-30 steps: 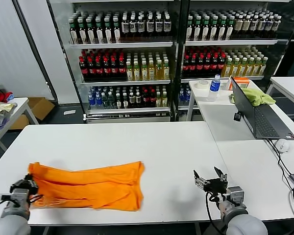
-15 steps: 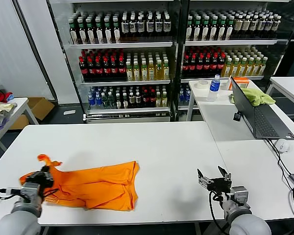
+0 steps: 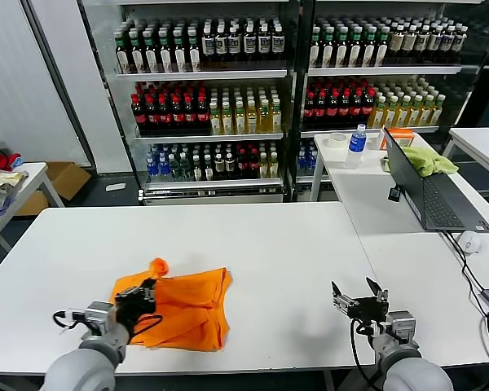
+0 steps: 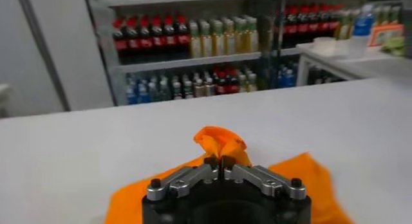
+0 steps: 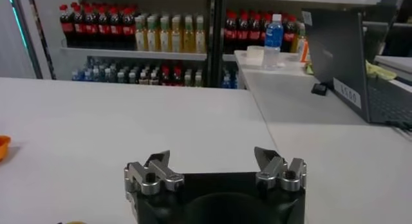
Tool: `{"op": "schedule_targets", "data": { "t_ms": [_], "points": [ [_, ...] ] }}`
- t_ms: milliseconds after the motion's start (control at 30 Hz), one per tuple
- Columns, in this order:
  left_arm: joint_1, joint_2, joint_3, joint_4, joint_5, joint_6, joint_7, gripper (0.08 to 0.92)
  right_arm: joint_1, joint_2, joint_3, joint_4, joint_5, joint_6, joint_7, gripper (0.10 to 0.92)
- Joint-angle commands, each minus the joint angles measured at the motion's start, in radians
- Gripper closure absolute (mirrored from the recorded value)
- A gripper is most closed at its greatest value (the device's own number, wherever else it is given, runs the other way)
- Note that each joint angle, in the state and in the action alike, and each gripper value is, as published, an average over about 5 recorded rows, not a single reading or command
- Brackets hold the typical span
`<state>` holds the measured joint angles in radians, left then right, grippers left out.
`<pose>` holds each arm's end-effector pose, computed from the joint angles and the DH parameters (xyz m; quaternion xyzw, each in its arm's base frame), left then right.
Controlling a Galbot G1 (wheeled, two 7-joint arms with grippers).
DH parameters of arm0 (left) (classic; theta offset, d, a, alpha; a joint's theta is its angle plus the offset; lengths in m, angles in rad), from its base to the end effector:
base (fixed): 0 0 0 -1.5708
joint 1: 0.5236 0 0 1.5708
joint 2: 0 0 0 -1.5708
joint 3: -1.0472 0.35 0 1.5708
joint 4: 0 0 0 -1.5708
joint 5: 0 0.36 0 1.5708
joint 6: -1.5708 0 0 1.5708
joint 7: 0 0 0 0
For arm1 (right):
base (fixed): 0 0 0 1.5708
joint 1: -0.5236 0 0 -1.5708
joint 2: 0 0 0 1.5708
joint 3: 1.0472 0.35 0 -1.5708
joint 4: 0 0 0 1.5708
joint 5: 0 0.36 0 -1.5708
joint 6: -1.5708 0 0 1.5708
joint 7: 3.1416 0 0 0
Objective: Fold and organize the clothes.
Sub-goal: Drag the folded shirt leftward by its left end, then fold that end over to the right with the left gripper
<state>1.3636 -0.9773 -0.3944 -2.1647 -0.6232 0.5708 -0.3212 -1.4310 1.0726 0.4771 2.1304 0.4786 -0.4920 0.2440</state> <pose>0.2362 0.0512 -0.2295 -0.0653 -0.9722 -0.0308 0.2228 0.2278 -0.0635 -0.2498 0.0298 -0.9801 0.0348 0.1933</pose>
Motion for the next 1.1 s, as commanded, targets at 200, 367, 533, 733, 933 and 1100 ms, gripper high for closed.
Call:
{"op": "schedule_targets", "data": {
  "t_ms": [200,367,533,733,933,1100],
  "points": [
    [-0.115,-0.098,0.186,0.034,-0.075,0.006,0.002,0.904,-0.001,0.001,0.001,-0.003,-0.004,-0.003,0.002,0.203],
    [-0.116,-0.114,0.194,0.037,-0.072,0.006,-0.003,0.904,0.004,0.001,-0.005,-0.003,-0.005,-0.005,0.004,0.203],
    [-0.132,-0.136,0.198,0.075,-0.068,0.006,-0.031,0.904,0.006,0.002,-0.012,-0.004,-0.006,-0.005,0.004,0.203],
    [-0.13,-0.16,0.215,0.083,-0.07,0.004,-0.031,0.904,0.008,0.0,-0.012,-0.007,-0.007,-0.005,0.003,0.203],
    [-0.138,-0.186,0.225,0.134,-0.06,-0.023,0.005,0.903,0.015,0.003,-0.023,-0.01,-0.008,-0.005,0.001,0.203],
    [-0.123,-0.194,0.201,0.105,-0.082,-0.108,0.063,0.832,0.021,0.004,-0.03,-0.01,-0.01,-0.007,0.0,0.203]
  ]
}}
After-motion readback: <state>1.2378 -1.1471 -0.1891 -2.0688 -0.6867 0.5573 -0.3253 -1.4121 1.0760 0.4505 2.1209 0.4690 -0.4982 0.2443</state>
